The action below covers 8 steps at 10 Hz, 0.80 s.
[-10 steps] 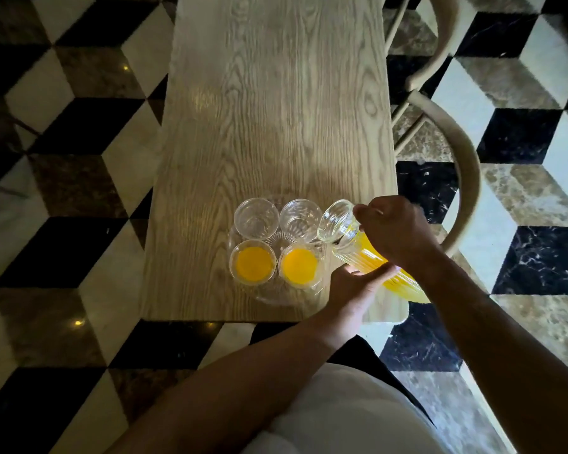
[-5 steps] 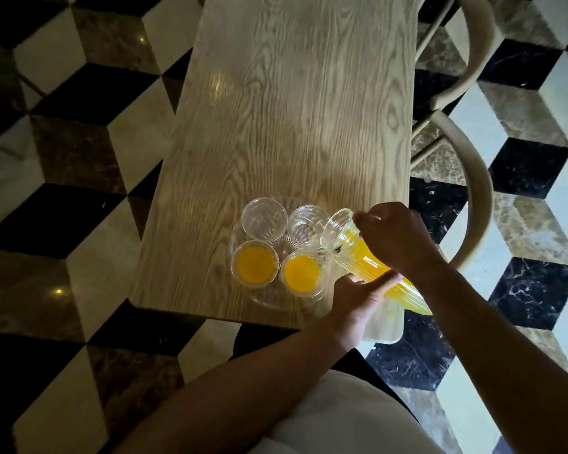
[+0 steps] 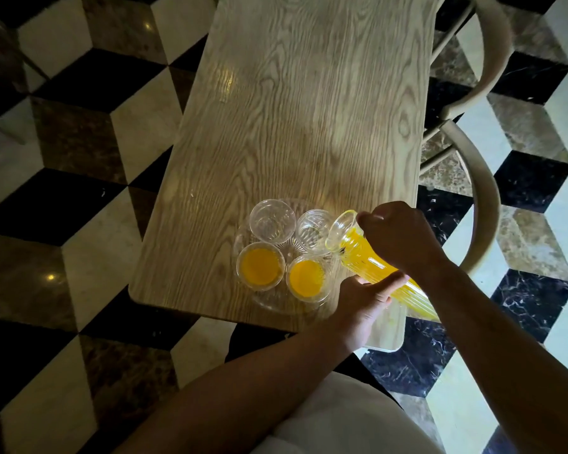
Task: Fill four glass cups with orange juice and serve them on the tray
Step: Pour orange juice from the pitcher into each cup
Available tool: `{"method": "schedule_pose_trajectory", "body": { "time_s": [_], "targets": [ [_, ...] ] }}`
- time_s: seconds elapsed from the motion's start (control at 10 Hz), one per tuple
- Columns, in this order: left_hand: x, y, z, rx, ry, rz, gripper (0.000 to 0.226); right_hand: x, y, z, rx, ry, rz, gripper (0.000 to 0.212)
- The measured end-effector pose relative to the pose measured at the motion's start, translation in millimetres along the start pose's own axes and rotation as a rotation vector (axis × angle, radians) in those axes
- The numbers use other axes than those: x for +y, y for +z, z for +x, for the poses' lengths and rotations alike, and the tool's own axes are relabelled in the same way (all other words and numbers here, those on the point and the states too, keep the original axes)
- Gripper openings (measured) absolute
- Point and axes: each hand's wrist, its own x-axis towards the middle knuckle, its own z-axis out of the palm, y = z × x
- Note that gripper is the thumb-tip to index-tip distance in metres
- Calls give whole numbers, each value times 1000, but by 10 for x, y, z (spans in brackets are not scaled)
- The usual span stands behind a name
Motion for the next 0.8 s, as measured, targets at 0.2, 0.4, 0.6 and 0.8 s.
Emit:
{"method": "schedule_pose_trajectory", "body": {
  "time_s": [0.2, 0.4, 0.6, 0.8],
  "targets": [
    [68, -28, -99, -31, -9, -27, 55, -63, 62, 32, -42, -27, -97, 36],
    [87, -46, -129, -60, -71, -84, 45, -76, 80, 65, -61, 27, -61, 36],
    [195, 7, -183, -56, -65, -172, 78, -101, 80, 123, -94, 18, -99, 39],
    [230, 19, -199, -80, -64, -208, 83, -117, 94, 152, -46, -50, -188, 41]
  ]
}}
